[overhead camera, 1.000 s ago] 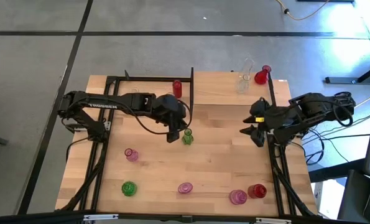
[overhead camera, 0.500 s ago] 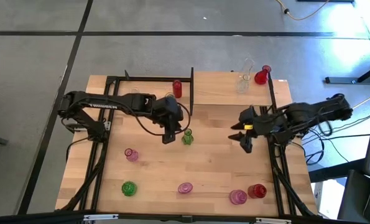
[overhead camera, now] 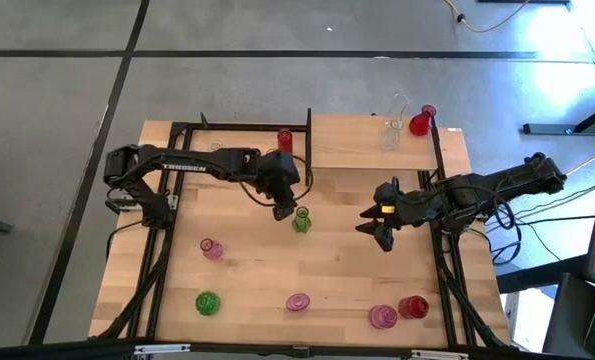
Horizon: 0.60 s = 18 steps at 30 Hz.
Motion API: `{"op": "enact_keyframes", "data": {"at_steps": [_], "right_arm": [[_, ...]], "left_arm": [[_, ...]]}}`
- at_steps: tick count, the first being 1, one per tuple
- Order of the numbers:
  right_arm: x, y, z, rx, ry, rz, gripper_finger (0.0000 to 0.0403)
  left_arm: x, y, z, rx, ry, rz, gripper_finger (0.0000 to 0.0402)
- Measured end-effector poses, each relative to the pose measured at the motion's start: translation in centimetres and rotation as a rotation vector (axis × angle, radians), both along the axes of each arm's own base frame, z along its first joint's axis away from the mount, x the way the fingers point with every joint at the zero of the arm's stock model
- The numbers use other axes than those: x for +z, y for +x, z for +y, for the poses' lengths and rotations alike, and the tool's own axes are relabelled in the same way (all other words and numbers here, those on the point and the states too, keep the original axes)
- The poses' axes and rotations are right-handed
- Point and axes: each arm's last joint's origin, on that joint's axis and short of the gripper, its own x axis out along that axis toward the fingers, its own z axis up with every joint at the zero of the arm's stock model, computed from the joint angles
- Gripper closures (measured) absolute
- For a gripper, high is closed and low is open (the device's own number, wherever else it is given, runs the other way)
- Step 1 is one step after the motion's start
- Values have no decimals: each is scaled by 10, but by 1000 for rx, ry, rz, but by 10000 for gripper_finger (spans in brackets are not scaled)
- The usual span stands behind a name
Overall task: Sort vases onto shelf
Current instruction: Put the middle right green vase on the shelf
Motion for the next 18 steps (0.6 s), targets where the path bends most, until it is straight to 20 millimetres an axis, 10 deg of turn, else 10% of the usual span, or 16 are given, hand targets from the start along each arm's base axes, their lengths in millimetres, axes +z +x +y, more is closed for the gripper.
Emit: {"op": "enact_keyframes", "data": {"at_steps": [18], "right_arm": [[0, -1, 0, 8, 10, 8, 198]], "left_arm": [[-23, 21, 10, 52, -129, 30, 259]]}}
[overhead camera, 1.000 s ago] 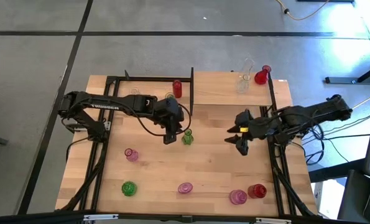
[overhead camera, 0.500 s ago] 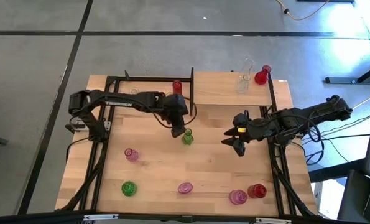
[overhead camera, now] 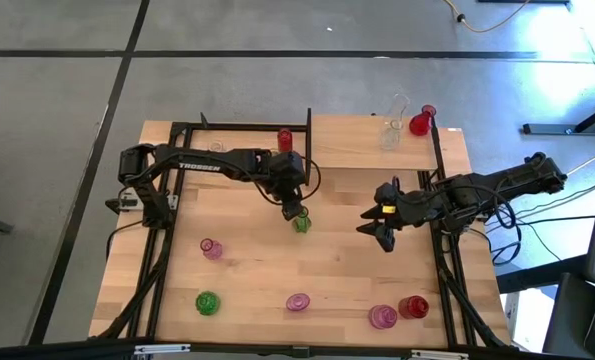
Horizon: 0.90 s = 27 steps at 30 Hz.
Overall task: Sort vases onto shelf
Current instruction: Put the middle right green vase on the shelf
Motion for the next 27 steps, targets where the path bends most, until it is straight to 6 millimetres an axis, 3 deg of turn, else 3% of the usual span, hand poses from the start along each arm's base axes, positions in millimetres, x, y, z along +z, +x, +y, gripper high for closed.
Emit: {"op": "enact_keyframes", "data": {"at_steps": [9, 15, 18, 27], "right_arm": [[-2, -2, 0, 5, -4, 24, 198], [-2, -2, 0, 19, 13, 33, 198], [-2, -2, 0, 19, 11, 40, 198], [-5, -4, -1, 21, -2, 70, 198]], "left_arm": [[-20, 11, -4, -50, -77, 23, 327], [-9, 10, -1, -31, -73, 48, 383], [12, 9, 1, -31, 0, 95, 387], [130, 11, 13, -44, 176, -91, 387]]}}
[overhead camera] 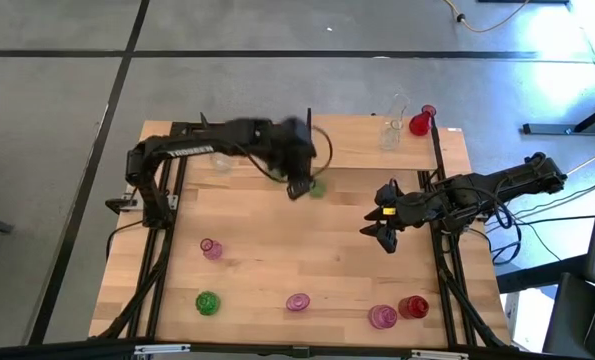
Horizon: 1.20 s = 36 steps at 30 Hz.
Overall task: Sort vases onto shelf
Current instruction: Put the middle right green vase on the shelf
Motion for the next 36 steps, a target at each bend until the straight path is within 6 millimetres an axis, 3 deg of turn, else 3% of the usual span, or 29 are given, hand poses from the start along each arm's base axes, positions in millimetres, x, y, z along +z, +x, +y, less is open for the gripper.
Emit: {"op": "enact_keyframes", "data": {"at_steps": [3, 7, 11, 15, 23, 27, 36], "right_arm": [[0, 0, 0, 0, -1, 3, 198], [0, 0, 0, 0, -2, 3, 198], [3, -4, -2, 0, 3, -12, 198], [7, -11, -5, -25, -16, -37, 198], [22, -13, -14, -145, -194, -202, 198], [28, -7, -24, -176, -191, -263, 198], [33, 9, -64, -249, -352, -296, 198]], "left_arm": [[32, -7, 16, 46, 49, -88, 387], [51, -20, 47, 123, 67, -146, 387], [56, -33, 79, 187, 19, -173, 387], [48, -35, 99, 219, -13, -160, 387], [25, -10, 102, 138, -62, -156, 387], [17, -4, 109, 132, -65, -158, 387], [17, -3, 109, 77, -119, -169, 388]]}}
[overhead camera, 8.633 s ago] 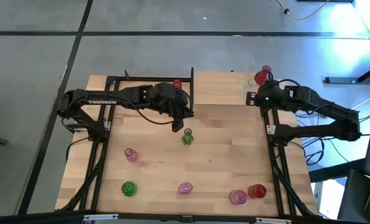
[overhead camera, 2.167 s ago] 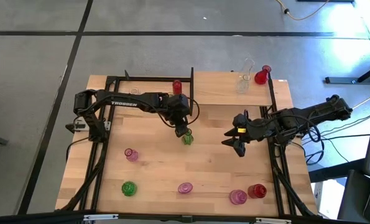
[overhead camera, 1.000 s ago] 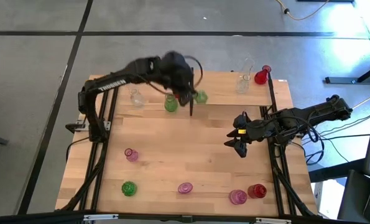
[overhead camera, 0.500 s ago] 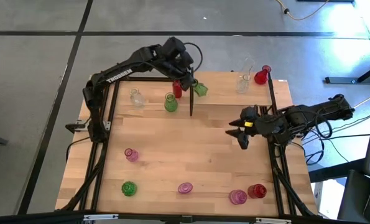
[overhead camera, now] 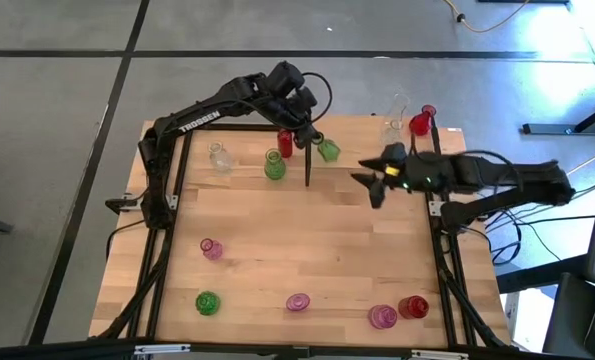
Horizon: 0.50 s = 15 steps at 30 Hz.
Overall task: Sort vases onto shelf
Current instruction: Put the middle right green vase on the shelf
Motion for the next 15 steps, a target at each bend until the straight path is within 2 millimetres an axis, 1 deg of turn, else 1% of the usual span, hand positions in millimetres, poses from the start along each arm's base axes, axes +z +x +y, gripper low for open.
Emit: {"op": "enact_keyframes", "data": {"at_steps": [2, 5, 9, 13, 15], "right_arm": [[-1, 8, -10, 10, -32, -4, 197], [-7, 18, -24, 42, -33, 27, 186], [-13, 30, -34, 92, -60, 53, 163], [3, 38, -35, 103, -148, 20, 139], [6, 42, -36, 110, -174, 35, 131]], "left_arm": [[3, 1, -4, -23, -5, -5, 388], [8, 0, -10, -43, 12, -4, 388], [17, 0, -16, -83, 1, -30, 388], [16, 1, -20, -119, -33, -30, 388], [16, 2, -23, -145, -50, -40, 388]]}}
